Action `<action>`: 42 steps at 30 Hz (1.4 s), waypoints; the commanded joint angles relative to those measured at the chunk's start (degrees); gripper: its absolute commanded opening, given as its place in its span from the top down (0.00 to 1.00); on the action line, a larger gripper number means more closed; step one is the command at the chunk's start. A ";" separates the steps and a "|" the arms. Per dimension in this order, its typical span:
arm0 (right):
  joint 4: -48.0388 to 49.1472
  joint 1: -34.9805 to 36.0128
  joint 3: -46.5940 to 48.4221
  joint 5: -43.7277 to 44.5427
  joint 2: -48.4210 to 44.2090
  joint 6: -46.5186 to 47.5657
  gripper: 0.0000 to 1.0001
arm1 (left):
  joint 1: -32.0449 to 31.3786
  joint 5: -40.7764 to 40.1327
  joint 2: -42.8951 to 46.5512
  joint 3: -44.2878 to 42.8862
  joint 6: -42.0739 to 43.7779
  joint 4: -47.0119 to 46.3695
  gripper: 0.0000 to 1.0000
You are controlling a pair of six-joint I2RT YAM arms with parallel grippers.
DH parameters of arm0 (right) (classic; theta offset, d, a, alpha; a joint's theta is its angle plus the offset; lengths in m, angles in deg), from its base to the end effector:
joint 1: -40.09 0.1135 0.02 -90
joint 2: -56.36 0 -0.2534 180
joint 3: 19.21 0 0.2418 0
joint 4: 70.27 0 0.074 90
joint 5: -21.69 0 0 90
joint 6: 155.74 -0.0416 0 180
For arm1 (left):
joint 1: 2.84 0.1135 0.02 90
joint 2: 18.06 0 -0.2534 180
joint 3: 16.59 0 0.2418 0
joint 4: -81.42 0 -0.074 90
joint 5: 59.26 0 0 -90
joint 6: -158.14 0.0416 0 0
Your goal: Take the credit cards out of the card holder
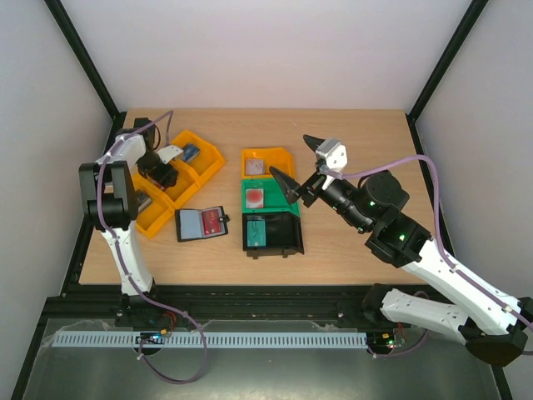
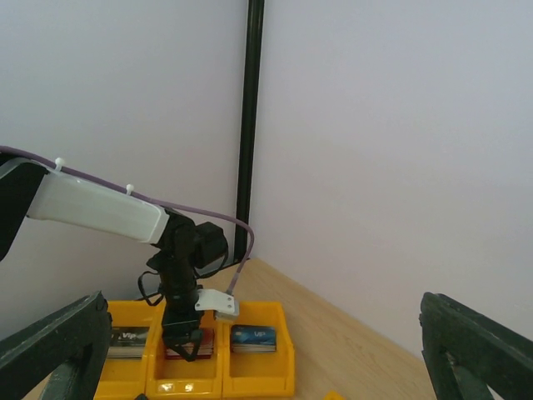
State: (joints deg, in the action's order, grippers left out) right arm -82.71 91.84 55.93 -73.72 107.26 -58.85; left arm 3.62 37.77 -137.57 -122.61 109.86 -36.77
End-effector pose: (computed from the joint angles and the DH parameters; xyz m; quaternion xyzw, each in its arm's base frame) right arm 0.1168 0.1545 0.4330 -0.3404 0.5313 0.3233 0.7052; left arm 0.4072 0.0410 0.1661 0.3073 0.9410 -0.0034 0.1414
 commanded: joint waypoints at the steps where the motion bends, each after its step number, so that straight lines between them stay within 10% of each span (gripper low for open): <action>1: 0.35 -0.17 -0.44 0.12 -0.21 0.66 0.01 | 0.05 -2.25 -1.43 -1.16 0.55 -0.19 0.22; 10: 0.59 -0.15 -0.35 -1.30 0.19 0.41 0.01 | -0.32 -6.68 -2.10 0.34 -0.28 -7.20 0.14; 26: 0.11 -0.23 1.38 -2.29 1.69 1.99 0.01 | -1.27 3.29 4.02 5.46 7.28 -0.09 0.35; 42: -0.69 -0.17 1.72 -1.73 1.41 2.25 0.01 | 1.28 -3.45 -4.04 -6.09 7.37 3.52 0.16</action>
State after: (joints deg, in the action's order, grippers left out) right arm -82.73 91.84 56.08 -75.84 109.44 -57.12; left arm 4.58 37.62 -136.80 -128.52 116.83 -36.31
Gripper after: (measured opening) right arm 0.987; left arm 0.838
